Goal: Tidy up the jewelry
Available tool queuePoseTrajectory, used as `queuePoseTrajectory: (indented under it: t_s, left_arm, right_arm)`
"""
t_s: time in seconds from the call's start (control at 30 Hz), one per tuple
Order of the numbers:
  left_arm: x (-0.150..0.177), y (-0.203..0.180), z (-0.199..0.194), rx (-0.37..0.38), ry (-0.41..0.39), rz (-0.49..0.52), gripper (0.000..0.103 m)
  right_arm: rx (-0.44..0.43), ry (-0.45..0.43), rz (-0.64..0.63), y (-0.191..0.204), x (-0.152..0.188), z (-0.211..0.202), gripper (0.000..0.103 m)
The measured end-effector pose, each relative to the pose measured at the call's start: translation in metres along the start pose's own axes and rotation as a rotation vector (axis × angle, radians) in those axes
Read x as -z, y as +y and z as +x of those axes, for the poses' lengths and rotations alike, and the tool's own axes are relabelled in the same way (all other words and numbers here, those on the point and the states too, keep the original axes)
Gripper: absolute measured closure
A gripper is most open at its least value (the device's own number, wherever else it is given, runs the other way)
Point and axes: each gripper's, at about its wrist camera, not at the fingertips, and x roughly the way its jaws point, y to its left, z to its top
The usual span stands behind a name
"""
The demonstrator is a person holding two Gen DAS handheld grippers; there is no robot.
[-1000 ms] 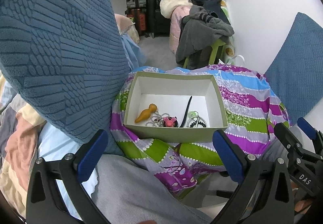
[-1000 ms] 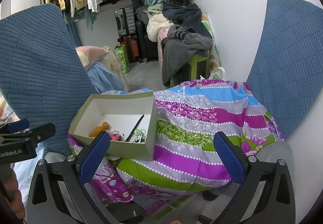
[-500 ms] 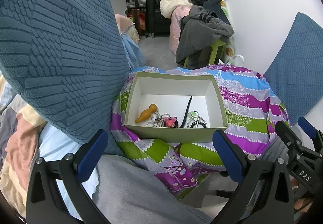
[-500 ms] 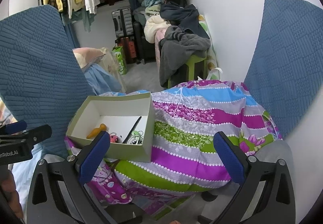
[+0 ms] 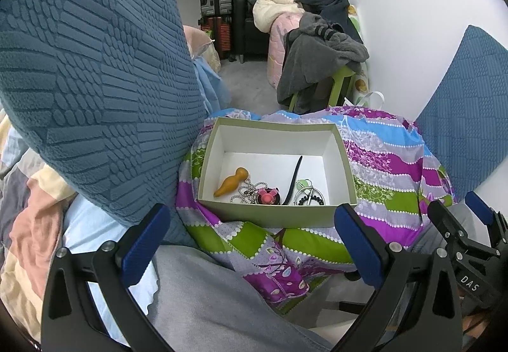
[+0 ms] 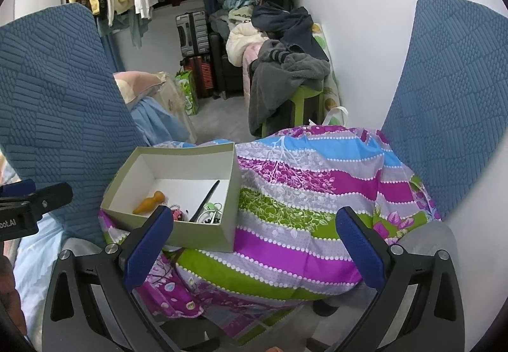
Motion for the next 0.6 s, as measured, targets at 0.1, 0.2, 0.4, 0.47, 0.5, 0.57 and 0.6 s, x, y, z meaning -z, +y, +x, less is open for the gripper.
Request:
queuePoseTrajectory:
  t_s: [0.1, 0.2, 0.4, 0.47, 0.5, 0.57, 0.6]
  left_arm:
    - [0.000, 0.000, 0.000, 0.000, 0.000, 0.004, 0.000]
    - [-0.002, 0.001, -0.002, 0.000, -0.008, -0.001, 0.000]
    - [-0.006, -0.006, -0.008, 0.002, -0.014, 0.009, 0.000]
    - [-0.007, -0.008, -0.009, 0.009, -0.014, 0.009, 0.000]
    - [-0.008, -0.010, -0.010, 0.010, -0.015, 0.010, 0.000]
    - [-0.008, -0.012, -0.011, 0.008, -0.019, 0.013, 0.000]
    - [-0.008, -0.013, -0.011, 0.009, -0.019, 0.014, 0.000]
  right_arm:
    - [0.001, -0.001, 0.001, 0.000, 0.000, 0.000, 0.000]
    - [0.001, 0.002, 0.001, 0.000, 0.000, 0.000, 0.000]
    - [0.004, -0.007, 0.005, 0.001, -0.001, 0.000, 0.000]
    - [0.006, -0.009, 0.007, 0.000, -0.001, -0.001, 0.000]
    - [0.006, -0.009, 0.007, 0.000, -0.001, -0.001, 0.000]
    - [0.008, -0.011, 0.006, 0.000, 0.000, -0.001, 0.000]
    - [0.009, -0.011, 0.007, -0.001, 0.000, -0.001, 0.000]
